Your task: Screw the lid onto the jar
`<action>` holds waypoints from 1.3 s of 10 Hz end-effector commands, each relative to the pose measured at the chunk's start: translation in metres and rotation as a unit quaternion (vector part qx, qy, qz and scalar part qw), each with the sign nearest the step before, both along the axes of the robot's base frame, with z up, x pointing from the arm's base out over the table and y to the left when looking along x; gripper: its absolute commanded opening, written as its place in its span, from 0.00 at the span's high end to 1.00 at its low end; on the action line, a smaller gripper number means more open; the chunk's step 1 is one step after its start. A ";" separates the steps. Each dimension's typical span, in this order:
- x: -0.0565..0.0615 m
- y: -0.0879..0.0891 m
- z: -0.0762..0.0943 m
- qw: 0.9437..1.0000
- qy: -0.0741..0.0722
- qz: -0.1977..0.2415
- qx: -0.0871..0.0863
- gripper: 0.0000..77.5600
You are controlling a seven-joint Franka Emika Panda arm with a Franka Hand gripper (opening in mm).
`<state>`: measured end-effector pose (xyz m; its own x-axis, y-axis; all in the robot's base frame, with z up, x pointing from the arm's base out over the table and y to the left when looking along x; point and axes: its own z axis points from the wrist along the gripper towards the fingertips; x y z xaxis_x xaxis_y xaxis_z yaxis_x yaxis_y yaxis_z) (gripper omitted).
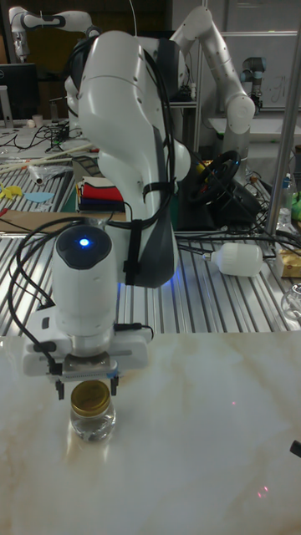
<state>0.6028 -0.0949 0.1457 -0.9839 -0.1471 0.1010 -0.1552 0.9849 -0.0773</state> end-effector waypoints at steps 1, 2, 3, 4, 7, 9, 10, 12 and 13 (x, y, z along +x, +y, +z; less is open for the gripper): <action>-0.004 0.005 -0.006 1.000 -0.019 -0.011 0.001 0.00; -0.004 0.006 -0.007 1.000 -0.019 -0.009 0.000 0.00; -0.004 0.005 -0.007 1.000 -0.019 -0.009 0.000 0.00; -0.003 0.004 -0.007 1.000 -0.018 -0.008 0.001 0.00; -0.001 -0.001 -0.007 1.000 -0.014 -0.006 0.017 0.00; 0.000 -0.001 -0.007 1.000 -0.013 -0.006 0.018 0.00; 0.001 0.000 -0.008 1.000 -0.013 -0.006 0.018 0.00; 0.001 0.000 -0.010 1.000 -0.012 -0.005 0.018 0.00; 0.001 0.000 -0.010 1.000 -0.009 -0.002 0.019 0.00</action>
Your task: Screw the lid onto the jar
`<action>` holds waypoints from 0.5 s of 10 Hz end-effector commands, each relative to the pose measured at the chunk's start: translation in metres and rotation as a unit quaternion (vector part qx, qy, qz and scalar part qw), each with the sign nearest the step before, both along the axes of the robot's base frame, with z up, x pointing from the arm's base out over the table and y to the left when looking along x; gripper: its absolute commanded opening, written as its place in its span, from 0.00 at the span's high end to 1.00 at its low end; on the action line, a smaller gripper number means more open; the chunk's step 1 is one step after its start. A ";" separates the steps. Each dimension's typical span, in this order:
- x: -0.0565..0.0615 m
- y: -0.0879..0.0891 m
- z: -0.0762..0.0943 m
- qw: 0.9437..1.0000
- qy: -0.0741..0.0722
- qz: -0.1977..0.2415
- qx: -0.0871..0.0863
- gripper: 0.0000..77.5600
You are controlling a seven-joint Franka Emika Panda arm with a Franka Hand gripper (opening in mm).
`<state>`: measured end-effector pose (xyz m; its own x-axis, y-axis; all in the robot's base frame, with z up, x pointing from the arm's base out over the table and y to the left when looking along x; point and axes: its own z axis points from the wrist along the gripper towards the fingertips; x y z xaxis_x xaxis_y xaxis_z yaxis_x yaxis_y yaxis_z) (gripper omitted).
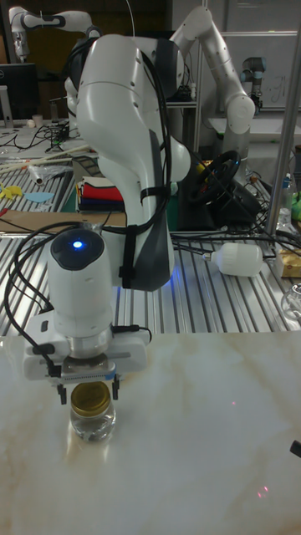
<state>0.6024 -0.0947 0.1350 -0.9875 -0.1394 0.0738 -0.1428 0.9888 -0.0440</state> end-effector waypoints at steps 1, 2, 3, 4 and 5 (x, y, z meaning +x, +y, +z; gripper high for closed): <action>0.001 0.000 0.001 1.000 0.002 0.002 0.001 0.00; 0.001 0.000 0.001 1.000 0.002 0.001 0.001 0.00; 0.001 0.000 0.001 1.000 0.001 0.001 0.001 0.00; 0.001 0.000 0.001 1.000 0.001 0.000 0.001 0.00; 0.001 0.000 0.001 1.000 0.001 0.000 0.001 0.99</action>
